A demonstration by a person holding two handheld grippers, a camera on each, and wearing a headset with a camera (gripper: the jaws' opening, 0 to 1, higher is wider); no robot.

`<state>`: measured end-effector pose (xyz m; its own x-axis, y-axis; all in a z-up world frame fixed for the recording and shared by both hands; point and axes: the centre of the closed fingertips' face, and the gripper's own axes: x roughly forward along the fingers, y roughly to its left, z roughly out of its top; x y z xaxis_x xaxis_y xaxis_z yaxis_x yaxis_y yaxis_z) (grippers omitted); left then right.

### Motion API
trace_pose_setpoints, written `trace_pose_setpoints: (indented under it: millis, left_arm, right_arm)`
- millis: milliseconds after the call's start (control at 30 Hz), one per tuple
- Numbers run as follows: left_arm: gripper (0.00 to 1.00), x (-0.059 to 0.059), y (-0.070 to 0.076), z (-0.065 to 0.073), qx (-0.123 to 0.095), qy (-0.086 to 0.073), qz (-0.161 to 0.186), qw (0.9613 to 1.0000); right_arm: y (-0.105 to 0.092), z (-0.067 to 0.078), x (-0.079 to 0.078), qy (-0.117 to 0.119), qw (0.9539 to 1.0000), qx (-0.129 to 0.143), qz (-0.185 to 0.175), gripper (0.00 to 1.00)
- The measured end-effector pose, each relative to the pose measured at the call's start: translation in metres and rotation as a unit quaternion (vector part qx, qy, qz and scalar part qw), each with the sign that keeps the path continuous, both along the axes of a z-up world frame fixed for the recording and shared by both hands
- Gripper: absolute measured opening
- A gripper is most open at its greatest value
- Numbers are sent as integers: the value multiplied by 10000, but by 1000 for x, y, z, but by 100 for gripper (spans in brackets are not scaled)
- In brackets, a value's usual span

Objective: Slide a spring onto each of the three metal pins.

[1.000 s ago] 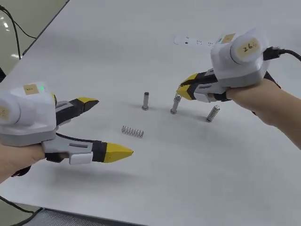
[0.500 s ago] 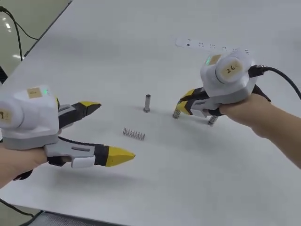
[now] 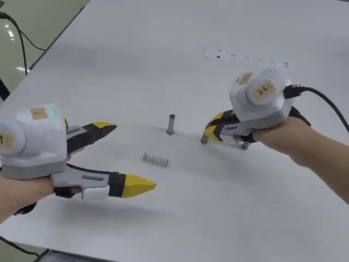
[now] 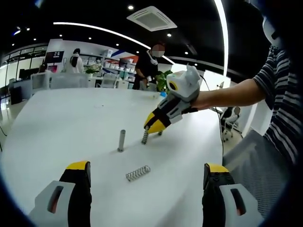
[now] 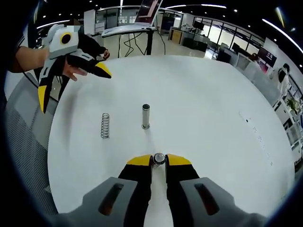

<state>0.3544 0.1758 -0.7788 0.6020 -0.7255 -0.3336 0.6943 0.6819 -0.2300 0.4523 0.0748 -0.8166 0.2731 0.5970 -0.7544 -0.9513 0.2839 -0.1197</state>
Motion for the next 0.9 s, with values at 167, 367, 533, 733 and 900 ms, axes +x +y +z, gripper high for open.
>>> trace_pose_setpoints:
  millis: [167, 367, 533, 733, 900]
  left_arm:
    - [95, -1, -1, 0, 12, 5, -20, 10000]
    - [95, -2, 0, 0, 11, 3, 8, 10000]
    - [96, -1, 0, 1, 3, -13, 14, 10000]
    - [96, 1, -1, 3, -11, -43, 18, 10000]
    - [96, 2, -2, 4, -12, -49, 1, 10000]
  right_arm:
    - [0, -2, -2, 1, 10000, -31, 92, 11]
    - [0, 5, -2, -24, 9999, 117, -37, 14]
    - [-3, 14, -1, 44, 9989, 394, -241, 14]
    - [-11, 27, -3, 182, 9945, 863, -564, 14]
    - [-15, 40, -12, 367, 9875, 1332, -759, 14]
